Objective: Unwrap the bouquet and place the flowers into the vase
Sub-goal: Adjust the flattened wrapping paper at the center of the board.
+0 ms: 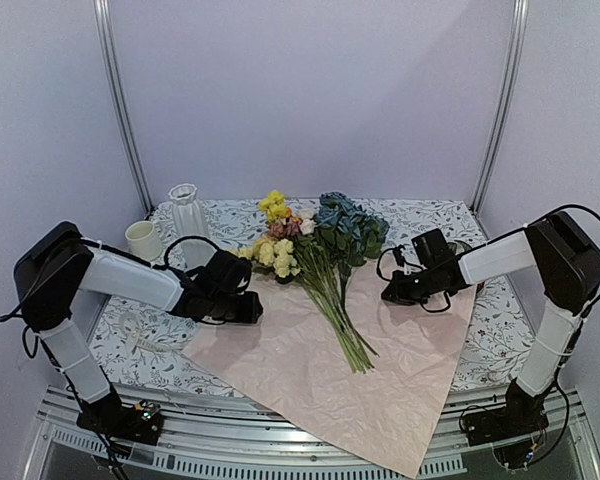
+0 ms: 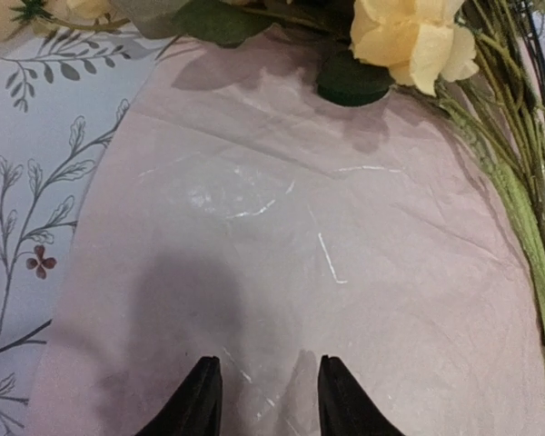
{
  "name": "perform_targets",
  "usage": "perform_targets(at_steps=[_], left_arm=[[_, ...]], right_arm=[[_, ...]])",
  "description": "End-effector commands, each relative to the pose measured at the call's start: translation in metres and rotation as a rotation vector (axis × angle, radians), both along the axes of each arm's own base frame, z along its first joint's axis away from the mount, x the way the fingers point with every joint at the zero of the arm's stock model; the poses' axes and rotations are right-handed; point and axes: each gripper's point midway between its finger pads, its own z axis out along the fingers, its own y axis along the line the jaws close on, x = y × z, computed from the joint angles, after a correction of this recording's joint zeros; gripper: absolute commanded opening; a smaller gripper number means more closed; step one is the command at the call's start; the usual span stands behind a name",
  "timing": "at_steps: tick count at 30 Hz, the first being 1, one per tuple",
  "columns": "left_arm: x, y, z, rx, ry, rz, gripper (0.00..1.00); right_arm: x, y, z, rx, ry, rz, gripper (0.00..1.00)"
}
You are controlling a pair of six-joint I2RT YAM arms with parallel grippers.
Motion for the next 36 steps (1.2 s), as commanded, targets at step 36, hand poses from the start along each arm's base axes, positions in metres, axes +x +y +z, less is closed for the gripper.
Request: perform_targets(at_steps=[36], left_arm=[[-0.008,-0.114,0.060,-0.562,-0.043,0.010,0.30]], right_arm=[[-0.010,-0.002,0.121,0.191,-0.539,0.082,0.14]])
